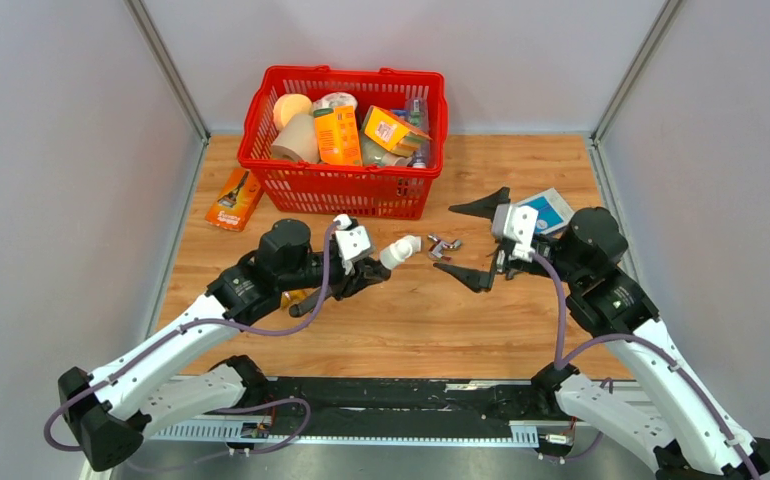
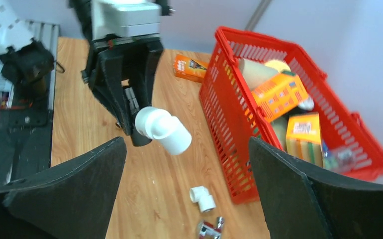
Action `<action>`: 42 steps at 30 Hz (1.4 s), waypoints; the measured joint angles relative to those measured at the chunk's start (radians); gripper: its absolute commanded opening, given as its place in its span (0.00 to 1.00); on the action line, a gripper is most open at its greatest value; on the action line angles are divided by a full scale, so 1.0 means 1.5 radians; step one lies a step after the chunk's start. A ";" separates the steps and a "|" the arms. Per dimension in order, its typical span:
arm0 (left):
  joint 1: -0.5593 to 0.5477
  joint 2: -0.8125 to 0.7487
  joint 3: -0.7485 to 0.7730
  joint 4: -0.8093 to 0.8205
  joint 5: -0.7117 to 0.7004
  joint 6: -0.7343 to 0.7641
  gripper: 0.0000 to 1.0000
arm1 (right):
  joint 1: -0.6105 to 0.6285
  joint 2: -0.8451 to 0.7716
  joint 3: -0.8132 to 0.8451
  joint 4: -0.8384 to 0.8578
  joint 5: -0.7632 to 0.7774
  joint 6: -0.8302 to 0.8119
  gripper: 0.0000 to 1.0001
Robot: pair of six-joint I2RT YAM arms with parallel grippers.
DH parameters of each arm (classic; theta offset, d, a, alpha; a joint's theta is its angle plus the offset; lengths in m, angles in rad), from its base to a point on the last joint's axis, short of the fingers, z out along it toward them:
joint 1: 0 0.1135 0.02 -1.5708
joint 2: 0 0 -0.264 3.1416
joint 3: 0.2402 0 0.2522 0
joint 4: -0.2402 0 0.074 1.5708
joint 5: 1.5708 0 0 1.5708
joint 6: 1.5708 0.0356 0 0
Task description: Install the water faucets
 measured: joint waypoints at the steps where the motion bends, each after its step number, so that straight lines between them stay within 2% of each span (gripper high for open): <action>1: 0.002 0.011 0.011 -0.012 0.040 -0.002 0.00 | 0.001 -0.005 -0.002 -0.009 -0.025 -0.034 0.98; 4: 0.003 0.042 0.048 -0.033 0.135 -0.007 0.00 | 0.001 -0.003 0.000 -0.041 -0.087 -0.123 0.96; 8: 0.003 0.080 0.100 -0.041 0.224 -0.009 0.00 | 0.005 0.031 0.002 -0.079 -0.149 -0.186 0.93; 12: 0.003 0.108 0.133 -0.044 0.269 -0.007 0.00 | 0.015 0.075 0.006 -0.102 -0.182 -0.208 0.86; 16: 0.003 0.129 0.151 -0.057 0.289 0.000 0.00 | 0.025 0.112 0.023 -0.109 -0.210 -0.213 0.74; 19: 0.003 0.145 0.164 -0.068 0.295 0.005 0.00 | 0.030 0.128 0.036 -0.110 -0.222 -0.211 0.62; 21: 0.003 0.150 0.169 -0.072 0.293 0.006 0.00 | 0.033 0.137 0.042 -0.111 -0.227 -0.207 0.49; 22: 0.003 0.150 0.169 -0.072 0.290 0.007 0.00 | 0.033 0.141 0.044 -0.111 -0.229 -0.202 0.40; 25: 0.003 0.149 0.169 -0.078 0.265 0.013 0.00 | 0.034 0.151 0.047 -0.113 -0.231 -0.171 0.00; 26: 0.003 0.148 0.169 -0.078 0.248 0.015 0.00 | 0.033 0.155 0.047 -0.111 -0.224 -0.152 0.00; 28: -0.009 0.135 0.159 -0.067 0.183 0.016 0.00 | 0.033 0.165 0.047 -0.093 -0.193 -0.091 0.00; 30: -0.040 0.109 0.137 -0.047 0.073 0.023 0.00 | 0.034 0.181 0.049 -0.068 -0.148 -0.011 0.00; 36: -0.199 0.068 0.037 0.079 -0.379 0.115 0.00 | 0.045 0.258 0.084 -0.041 0.003 0.308 0.00; 38: -0.258 0.087 -0.001 0.154 -0.541 0.177 0.00 | 0.046 0.281 0.085 -0.033 0.049 0.443 0.00; 42: -0.345 0.174 -0.074 0.371 -0.800 0.354 0.00 | 0.043 0.320 0.085 -0.034 0.084 0.607 0.02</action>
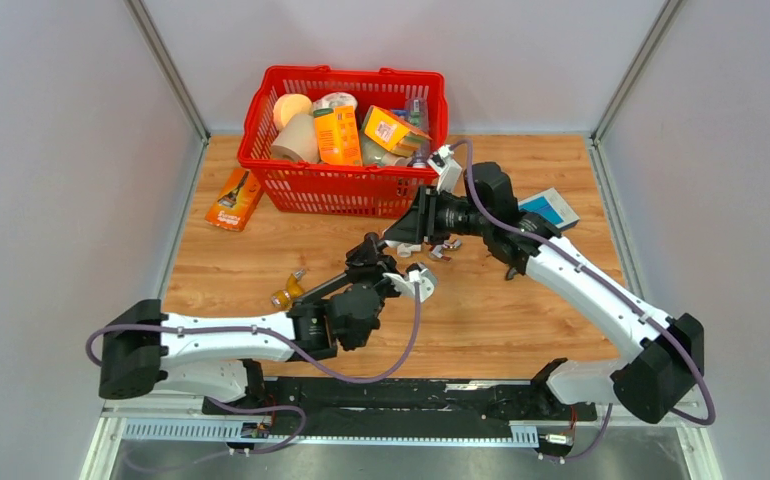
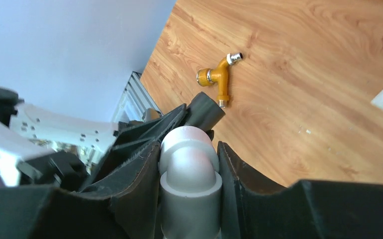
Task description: Install the water faucets
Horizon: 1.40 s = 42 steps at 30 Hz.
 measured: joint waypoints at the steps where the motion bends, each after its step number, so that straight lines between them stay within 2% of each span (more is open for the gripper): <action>1: -0.008 0.020 -0.006 0.034 -0.032 0.028 0.00 | -0.002 0.007 0.000 -0.001 0.001 0.022 0.09; 4: -0.021 0.062 -0.015 0.106 -0.097 0.082 0.00 | -0.006 0.019 0.000 -0.001 0.008 0.073 0.31; 8: -0.027 0.040 -0.016 0.104 -0.089 0.074 0.00 | -0.005 0.008 0.005 0.001 0.011 0.078 0.56; 12: -0.027 -0.024 -0.010 0.024 0.007 0.002 0.00 | -0.014 -0.019 0.011 0.008 0.048 0.004 0.85; 16: 0.026 -0.127 -0.010 -0.092 0.150 -0.102 0.00 | -0.028 -0.073 0.015 0.015 0.089 -0.134 0.96; 20: 0.135 -0.206 0.004 -0.199 0.320 -0.188 0.00 | -0.033 -0.158 0.000 0.036 0.067 -0.324 1.00; 24: 0.250 -0.208 0.062 -0.307 0.549 -0.257 0.00 | -0.032 -0.270 -0.069 0.060 -0.055 -0.550 1.00; 27: 0.288 -0.182 0.103 -0.355 0.701 -0.285 0.00 | -0.032 -0.313 -0.109 0.056 -0.144 -0.672 1.00; 30: 0.297 -0.146 0.142 -0.392 0.822 -0.303 0.00 | -0.031 -0.306 -0.111 0.041 -0.212 -0.763 0.99; 36: 0.298 -0.086 0.201 -0.428 0.960 -0.313 0.00 | -0.021 -0.241 -0.093 -0.015 -0.282 -0.858 0.94; 42: 0.298 -0.046 0.239 -0.457 1.012 -0.308 0.00 | -0.005 -0.201 -0.078 -0.039 -0.309 -0.878 0.73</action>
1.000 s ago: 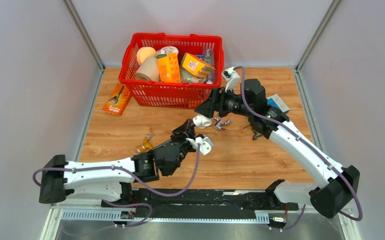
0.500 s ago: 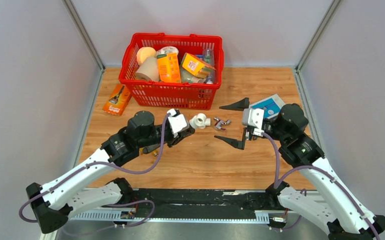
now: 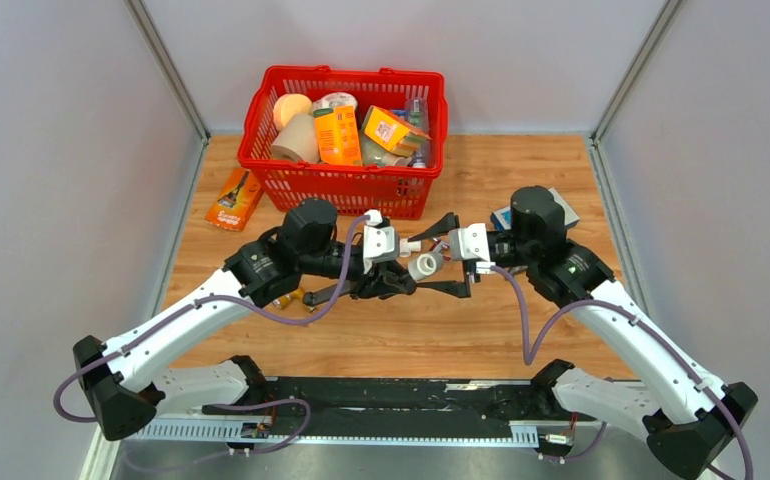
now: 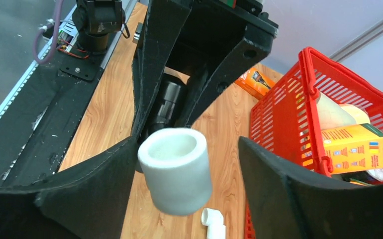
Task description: Install the water faucets
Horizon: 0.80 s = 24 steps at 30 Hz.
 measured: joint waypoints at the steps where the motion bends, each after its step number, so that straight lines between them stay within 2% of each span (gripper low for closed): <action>1: 0.000 0.007 0.006 -0.004 0.004 0.001 0.00 | 0.001 0.006 0.005 -0.002 -0.003 0.000 0.68; 4: 0.000 0.015 0.015 -0.011 0.007 0.006 0.00 | 0.003 0.019 0.016 -0.009 -0.012 0.006 0.49; 6: 0.003 0.014 0.015 -0.012 0.002 0.008 0.00 | 0.005 0.027 0.019 -0.013 -0.018 0.019 0.27; 9: 0.004 0.012 0.015 -0.026 -0.021 0.020 0.00 | 0.004 0.045 0.024 -0.022 -0.029 0.060 0.02; 12: -0.002 -0.002 0.007 -0.028 -0.068 0.021 0.00 | 0.004 0.067 0.033 -0.010 -0.029 0.107 0.00; 15: -0.043 -0.027 -0.016 -0.016 -0.187 0.029 0.00 | 0.004 0.088 0.032 0.026 -0.007 0.208 0.00; 19: -0.141 -0.055 -0.064 0.042 -0.431 0.070 0.00 | 0.004 0.108 0.029 0.073 0.087 0.422 0.00; 24: -0.256 -0.037 -0.155 0.196 -0.750 0.180 0.00 | 0.007 0.151 0.035 0.083 0.237 0.722 0.00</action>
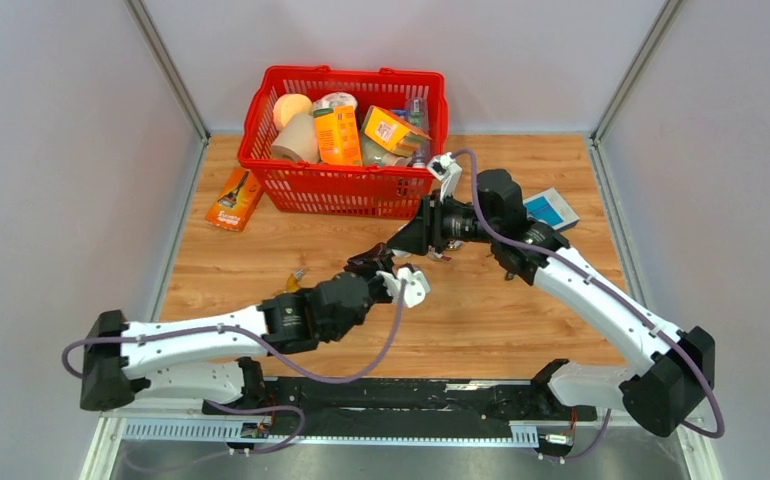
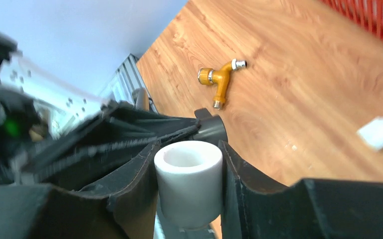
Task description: Install the water faucets
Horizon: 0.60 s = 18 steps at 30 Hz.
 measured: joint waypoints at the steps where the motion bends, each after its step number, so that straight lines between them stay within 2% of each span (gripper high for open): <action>1: -0.023 0.018 -0.015 0.039 -0.068 0.030 0.00 | 0.000 0.011 0.000 0.000 0.020 0.053 0.00; 5: -0.085 0.120 -0.054 0.218 -0.279 0.171 0.00 | -0.008 0.039 0.000 -0.007 0.065 0.198 0.00; 8: -0.101 0.166 -0.062 0.303 -0.351 0.232 0.00 | -0.009 0.042 0.000 -0.016 0.093 0.254 0.11; 13: -0.110 0.144 -0.063 0.327 -0.345 0.226 0.00 | -0.003 0.020 0.008 -0.012 0.122 0.255 0.44; 18: -0.094 0.042 -0.062 0.228 -0.195 0.116 0.00 | 0.006 -0.034 0.009 0.016 0.153 0.145 0.76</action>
